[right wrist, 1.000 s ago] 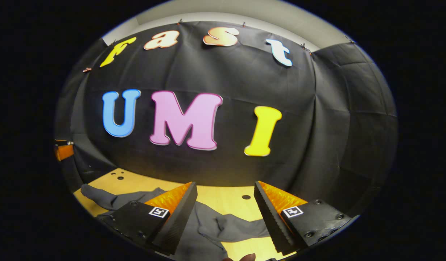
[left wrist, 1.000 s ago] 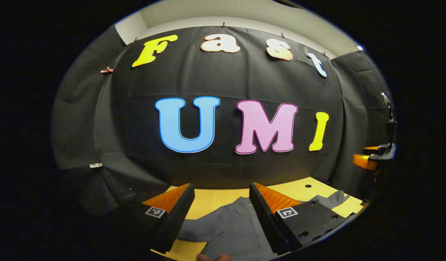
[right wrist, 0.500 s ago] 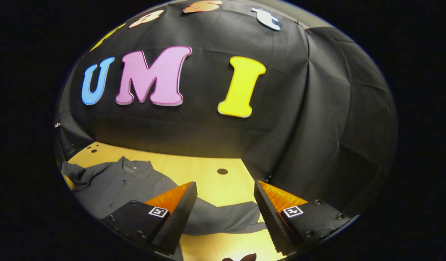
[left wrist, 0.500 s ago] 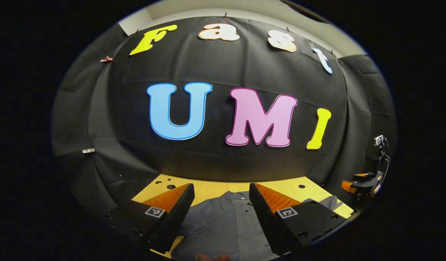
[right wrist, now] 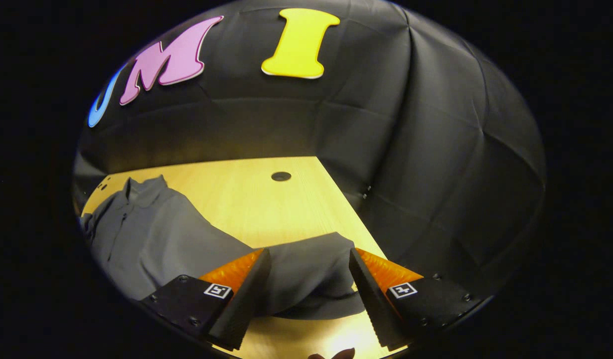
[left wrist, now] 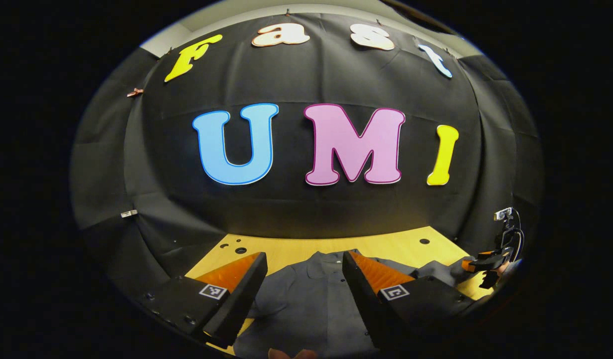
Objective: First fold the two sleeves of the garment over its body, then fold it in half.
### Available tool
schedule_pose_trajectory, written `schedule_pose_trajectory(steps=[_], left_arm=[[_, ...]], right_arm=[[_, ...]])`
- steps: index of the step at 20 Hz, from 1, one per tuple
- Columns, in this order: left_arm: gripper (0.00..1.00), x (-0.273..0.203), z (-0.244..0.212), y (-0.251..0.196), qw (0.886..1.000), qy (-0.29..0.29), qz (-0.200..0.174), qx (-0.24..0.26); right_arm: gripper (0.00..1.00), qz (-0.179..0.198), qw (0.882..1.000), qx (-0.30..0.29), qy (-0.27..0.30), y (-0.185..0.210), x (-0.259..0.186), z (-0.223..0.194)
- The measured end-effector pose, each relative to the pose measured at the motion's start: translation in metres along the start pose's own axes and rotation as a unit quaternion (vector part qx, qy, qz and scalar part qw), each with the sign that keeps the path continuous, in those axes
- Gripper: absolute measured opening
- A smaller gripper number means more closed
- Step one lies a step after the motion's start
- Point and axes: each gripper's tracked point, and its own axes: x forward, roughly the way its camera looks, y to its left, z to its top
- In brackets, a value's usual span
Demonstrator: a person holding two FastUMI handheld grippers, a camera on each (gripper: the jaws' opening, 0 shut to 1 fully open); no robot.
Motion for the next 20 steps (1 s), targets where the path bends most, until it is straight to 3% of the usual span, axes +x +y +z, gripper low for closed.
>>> schedule_pose_trajectory(steps=[7, 10, 14, 17, 18, 19, 20], left_arm=[[0.95, 0.005, -0.004, -0.014, 1.000, 0.015, 0.014, 0.010], [0.94, 0.005, -0.006, -0.018, 0.999, 0.020, 0.017, 0.018], [0.98, 0.004, -0.009, -0.016, 0.999, 0.022, 0.019, 0.020], [0.98, 0.004, -0.008, -0.006, 1.000, 0.019, 0.019, 0.006], [0.98, 0.003, -0.008, -0.003, 1.000, 0.017, 0.016, 0.003], [0.97, 0.002, -0.008, 0.000, 1.000, 0.016, 0.010, 0.002], [0.97, 0.001, -0.009, 0.003, 1.000, 0.013, 0.004, 0.003]], right_arm=[[0.98, 0.009, 0.998, 0.009, 0.055, -0.013, 0.033, -0.041], [0.98, 0.023, 0.996, 0.045, 0.072, -0.004, 0.032, -0.048], [0.13, 0.042, 0.997, -0.009, 0.066, 0.017, 0.028, -0.051], [0.08, 0.043, 0.995, 0.053, 0.068, 0.021, 0.019, -0.040], [0.00, 0.030, 0.996, 0.059, 0.060, 0.014, 0.016, -0.031], [0.08, 0.019, 0.997, 0.061, 0.052, 0.008, 0.011, -0.025], [0.08, 0.006, 0.997, 0.063, 0.046, 0.002, 0.003, -0.021]])
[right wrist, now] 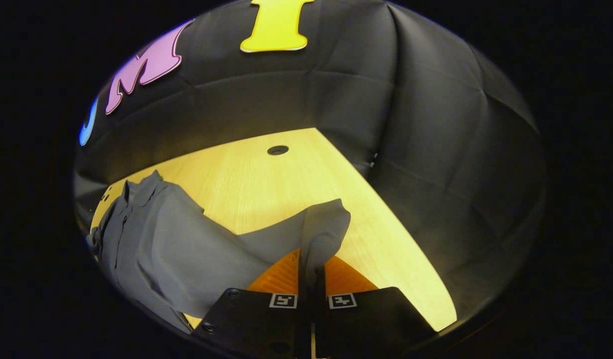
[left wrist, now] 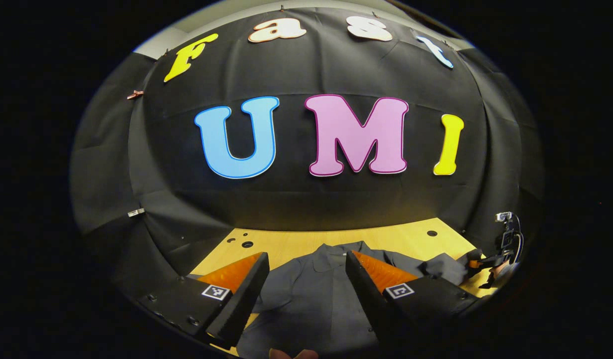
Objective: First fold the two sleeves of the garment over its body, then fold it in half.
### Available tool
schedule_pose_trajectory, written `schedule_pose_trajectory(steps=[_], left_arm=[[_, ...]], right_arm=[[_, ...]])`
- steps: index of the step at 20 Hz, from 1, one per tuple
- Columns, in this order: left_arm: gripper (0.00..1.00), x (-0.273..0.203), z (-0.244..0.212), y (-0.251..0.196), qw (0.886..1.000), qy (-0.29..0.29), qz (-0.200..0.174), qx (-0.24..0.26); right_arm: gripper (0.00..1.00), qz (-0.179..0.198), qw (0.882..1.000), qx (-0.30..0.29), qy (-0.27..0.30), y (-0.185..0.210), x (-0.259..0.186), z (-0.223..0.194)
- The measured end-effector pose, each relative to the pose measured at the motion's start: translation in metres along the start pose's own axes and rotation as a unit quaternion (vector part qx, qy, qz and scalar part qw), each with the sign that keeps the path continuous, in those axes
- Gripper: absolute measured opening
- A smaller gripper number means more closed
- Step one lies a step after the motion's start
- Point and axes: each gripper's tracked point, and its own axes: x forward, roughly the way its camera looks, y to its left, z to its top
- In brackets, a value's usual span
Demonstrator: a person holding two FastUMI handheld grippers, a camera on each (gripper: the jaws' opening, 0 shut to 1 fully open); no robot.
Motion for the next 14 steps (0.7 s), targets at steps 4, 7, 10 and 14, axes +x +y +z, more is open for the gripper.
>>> schedule_pose_trajectory(steps=[4, 7, 10, 14], left_arm=[[0.97, -0.004, 0.002, 0.021, 1.000, -0.012, -0.027, 0.001], [0.97, -0.007, 0.001, 0.041, 0.999, -0.019, -0.041, 0.008], [0.97, -0.009, -0.002, 0.065, 0.998, -0.024, -0.049, 0.005], [0.97, -0.010, -0.004, 0.089, 0.998, -0.033, -0.062, 0.000]], right_arm=[[0.08, -0.036, 0.999, -0.009, -0.022, -0.015, -0.046, 0.009], [0.08, -0.050, 0.998, 0.001, -0.045, -0.013, -0.086, 0.017], [0.08, -0.060, 0.997, 0.000, -0.057, -0.006, -0.120, 0.017], [0.08, -0.062, 0.995, -0.002, -0.081, 0.018, -0.164, 0.023]])
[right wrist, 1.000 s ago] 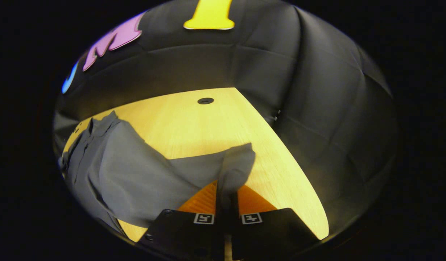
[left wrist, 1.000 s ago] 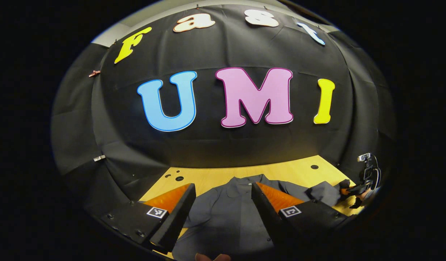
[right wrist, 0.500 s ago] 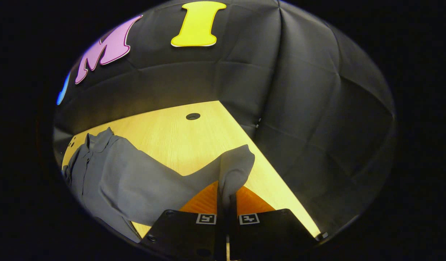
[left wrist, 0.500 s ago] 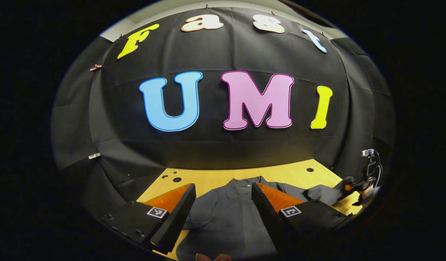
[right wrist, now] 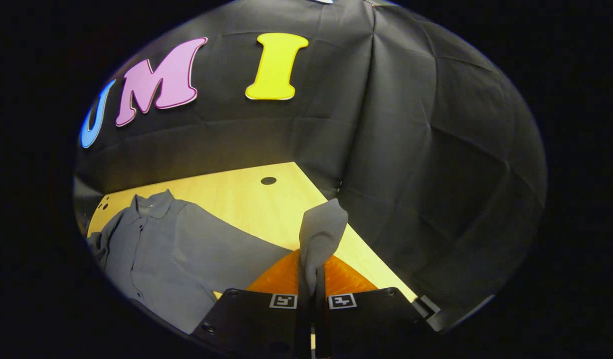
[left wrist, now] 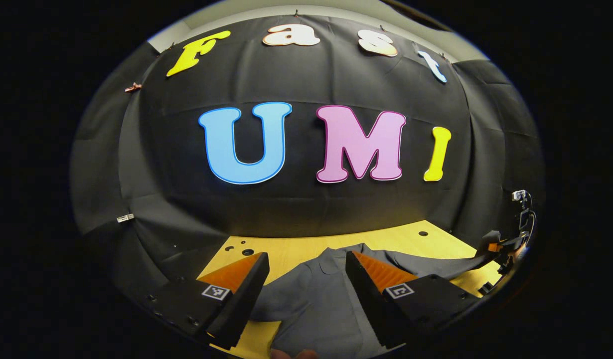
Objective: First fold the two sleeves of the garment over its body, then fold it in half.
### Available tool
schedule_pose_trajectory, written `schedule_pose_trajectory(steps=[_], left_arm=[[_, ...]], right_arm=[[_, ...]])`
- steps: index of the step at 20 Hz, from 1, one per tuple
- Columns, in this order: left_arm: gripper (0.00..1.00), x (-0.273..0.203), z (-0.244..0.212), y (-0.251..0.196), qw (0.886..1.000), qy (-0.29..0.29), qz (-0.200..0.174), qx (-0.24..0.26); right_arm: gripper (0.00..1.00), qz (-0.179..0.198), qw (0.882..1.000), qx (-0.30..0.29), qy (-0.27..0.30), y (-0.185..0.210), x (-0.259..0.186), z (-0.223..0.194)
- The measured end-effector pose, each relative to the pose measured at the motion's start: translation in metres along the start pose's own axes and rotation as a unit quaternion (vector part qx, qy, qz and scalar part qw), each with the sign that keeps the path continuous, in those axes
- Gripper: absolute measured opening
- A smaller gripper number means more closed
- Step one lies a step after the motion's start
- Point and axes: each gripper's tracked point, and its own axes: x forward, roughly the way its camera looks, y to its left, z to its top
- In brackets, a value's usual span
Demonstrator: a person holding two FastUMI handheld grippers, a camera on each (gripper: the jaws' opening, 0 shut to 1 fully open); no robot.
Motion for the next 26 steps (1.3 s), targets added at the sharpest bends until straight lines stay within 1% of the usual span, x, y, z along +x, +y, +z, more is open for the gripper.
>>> schedule_pose_trajectory(steps=[4, 7, 11, 14, 15, 17, 19, 21, 22, 26], left_arm=[[0.97, -0.005, -0.002, 0.022, 1.000, -0.013, -0.012, 0.009], [0.97, -0.009, -0.004, 0.044, 1.000, -0.019, -0.015, 0.004], [0.99, -0.014, -0.016, 0.081, 1.000, -0.020, -0.010, -0.001], [0.97, -0.017, -0.029, 0.112, 1.000, -0.014, -0.005, -0.004], [0.99, -0.018, -0.034, 0.123, 1.000, -0.012, -0.002, -0.005], [0.98, -0.018, -0.047, 0.144, 1.000, -0.009, 0.005, -0.011], [0.98, -0.013, -0.064, 0.163, 1.000, 0.000, 0.013, -0.023], [0.99, -0.006, -0.085, 0.180, 0.999, 0.012, 0.017, -0.035], [0.98, -0.002, -0.098, 0.189, 0.999, 0.019, 0.021, -0.039], [0.98, 0.016, -0.149, 0.222, 0.997, 0.052, 0.046, -0.029]], right_arm=[[0.08, 0.006, 0.999, 0.014, -0.036, 0.034, -0.040, 0.025], [0.08, 0.021, 0.997, 0.022, -0.065, 0.070, -0.064, 0.050], [0.08, 0.059, 0.993, 0.018, -0.098, 0.133, -0.089, 0.083], [0.08, 0.095, 0.989, 0.015, -0.116, 0.187, -0.101, 0.100], [0.08, 0.108, 0.987, 0.013, -0.119, 0.207, -0.104, 0.102], [0.08, 0.134, 0.983, 0.004, -0.124, 0.245, -0.109, 0.103], [0.08, 0.156, 0.980, -0.003, -0.119, 0.282, -0.111, 0.095], [0.08, 0.169, 0.980, -0.016, -0.108, 0.315, -0.109, 0.078], [0.08, 0.170, 0.980, -0.026, -0.103, 0.329, -0.105, 0.069], [0.08, 0.192, 0.977, -0.050, -0.075, 0.390, -0.085, 0.028]])
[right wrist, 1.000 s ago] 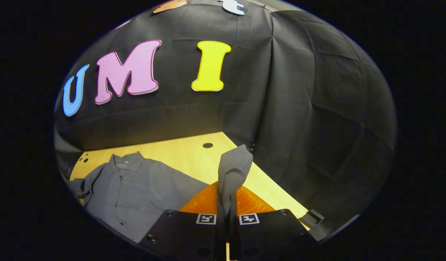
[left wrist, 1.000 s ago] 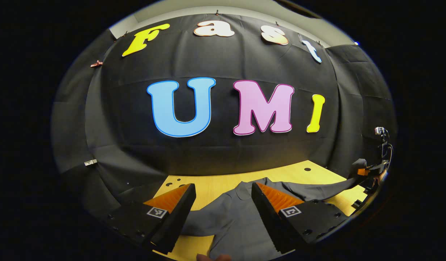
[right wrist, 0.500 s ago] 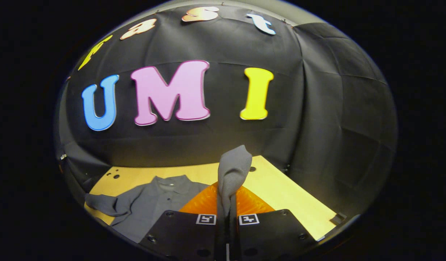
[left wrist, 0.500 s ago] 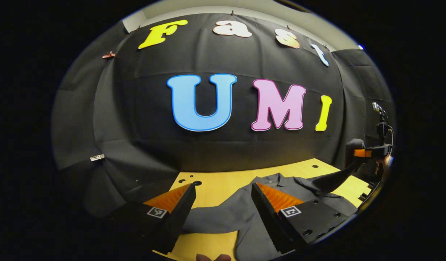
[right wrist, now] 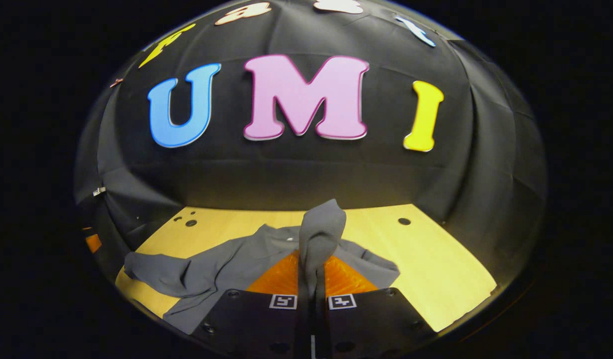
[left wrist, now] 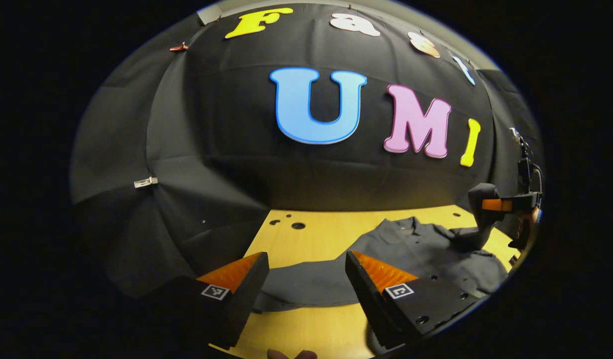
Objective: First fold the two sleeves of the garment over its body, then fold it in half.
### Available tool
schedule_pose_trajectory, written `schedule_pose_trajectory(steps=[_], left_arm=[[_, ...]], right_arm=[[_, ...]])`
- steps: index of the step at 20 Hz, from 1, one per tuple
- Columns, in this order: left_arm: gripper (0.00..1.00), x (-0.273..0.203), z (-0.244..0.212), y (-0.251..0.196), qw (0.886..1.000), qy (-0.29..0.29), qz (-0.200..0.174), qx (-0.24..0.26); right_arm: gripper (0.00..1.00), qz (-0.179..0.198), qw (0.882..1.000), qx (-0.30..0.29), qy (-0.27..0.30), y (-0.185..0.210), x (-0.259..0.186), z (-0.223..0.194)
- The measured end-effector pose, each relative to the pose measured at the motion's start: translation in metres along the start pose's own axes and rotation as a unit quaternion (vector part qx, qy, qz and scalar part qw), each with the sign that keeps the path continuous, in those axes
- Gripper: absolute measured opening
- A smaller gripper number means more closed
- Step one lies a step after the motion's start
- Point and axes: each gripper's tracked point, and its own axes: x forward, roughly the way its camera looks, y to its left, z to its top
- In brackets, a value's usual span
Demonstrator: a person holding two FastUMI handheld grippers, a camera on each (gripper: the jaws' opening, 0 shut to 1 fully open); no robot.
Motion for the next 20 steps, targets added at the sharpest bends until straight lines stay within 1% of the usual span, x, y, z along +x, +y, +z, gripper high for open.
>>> schedule_pose_trajectory(steps=[2, 6, 8, 11, 12, 13, 14, 16, 18, 20], left_arm=[[0.97, 0.011, -0.021, 0.013, 1.000, 0.013, 0.008, 0.000], [0.96, 0.033, -0.054, 0.033, 0.999, 0.042, 0.022, -0.024], [0.96, 0.045, -0.069, 0.045, 0.997, 0.056, 0.036, -0.029], [0.96, 0.067, -0.077, 0.062, 0.997, 0.057, 0.053, -0.016], [0.97, 0.074, -0.082, 0.068, 0.996, 0.062, 0.057, -0.010], [0.96, 0.081, -0.088, 0.074, 0.996, 0.068, 0.062, -0.007], [0.97, 0.088, -0.093, 0.079, 0.995, 0.076, 0.064, -0.006], [0.96, 0.099, -0.105, 0.087, 0.993, 0.093, 0.069, -0.002], [0.97, 0.106, -0.117, 0.089, 0.992, 0.109, 0.067, -0.005], [0.97, 0.110, -0.127, 0.090, 0.990, 0.125, 0.064, -0.007]], right_arm=[[0.08, 0.011, 1.000, -0.008, 0.017, 0.021, 0.013, -0.020], [0.08, 0.024, 0.998, -0.013, 0.052, 0.052, 0.045, -0.058], [0.08, 0.025, 0.997, -0.015, 0.076, 0.059, 0.055, -0.082], [0.09, 0.026, 0.994, -0.014, 0.103, 0.068, 0.070, -0.111], [0.18, 0.026, 0.994, -0.014, 0.110, 0.070, 0.074, -0.119], [0.11, 0.027, 0.993, -0.013, 0.117, 0.072, 0.077, -0.126], [0.11, 0.028, 0.992, -0.011, 0.123, 0.075, 0.079, -0.131], [0.12, 0.030, 0.991, -0.006, 0.131, 0.083, 0.082, -0.138], [0.15, 0.033, 0.990, -0.002, 0.138, 0.087, 0.081, -0.143], [0.19, 0.037, 0.989, 0.002, 0.144, 0.094, 0.081, -0.148]])
